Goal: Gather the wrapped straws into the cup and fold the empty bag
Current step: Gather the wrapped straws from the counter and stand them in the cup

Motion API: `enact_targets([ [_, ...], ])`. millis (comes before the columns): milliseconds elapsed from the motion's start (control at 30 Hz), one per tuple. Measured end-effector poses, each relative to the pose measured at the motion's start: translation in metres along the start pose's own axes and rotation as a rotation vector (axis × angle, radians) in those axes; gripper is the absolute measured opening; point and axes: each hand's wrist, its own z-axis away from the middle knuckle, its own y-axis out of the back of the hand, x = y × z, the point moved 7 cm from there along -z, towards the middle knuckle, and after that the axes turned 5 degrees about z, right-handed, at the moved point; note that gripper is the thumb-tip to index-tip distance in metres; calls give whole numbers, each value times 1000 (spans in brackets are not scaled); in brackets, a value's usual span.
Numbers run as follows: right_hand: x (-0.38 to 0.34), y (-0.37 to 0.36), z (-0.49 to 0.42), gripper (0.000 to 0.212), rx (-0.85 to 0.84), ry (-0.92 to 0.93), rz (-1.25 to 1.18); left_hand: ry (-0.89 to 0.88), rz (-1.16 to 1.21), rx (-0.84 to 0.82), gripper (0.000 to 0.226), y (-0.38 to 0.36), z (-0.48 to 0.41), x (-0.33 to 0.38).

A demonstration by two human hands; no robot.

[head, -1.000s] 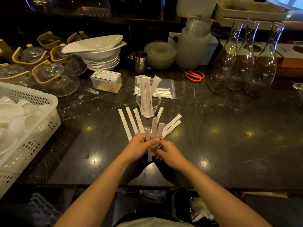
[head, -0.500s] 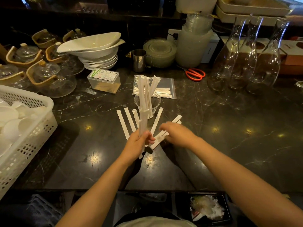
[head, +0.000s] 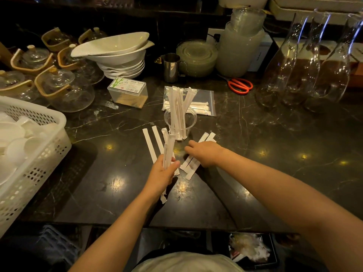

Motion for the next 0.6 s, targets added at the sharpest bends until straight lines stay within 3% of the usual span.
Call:
enact_targets([
  [233,-7,-4,-2,27,-15,57,167,60,75,8,17,-1,-1,-9],
  [367,-6,-8,-2,27,-13,50,166,73,135,12,19,1,-2,-9],
  [500,1,-3,5,23,-31,9,-44,50,139,41,19,6,-1,-7],
  [600,8,12,14,6,7,-3,-297,29,131,51,19,8,-1,-3],
])
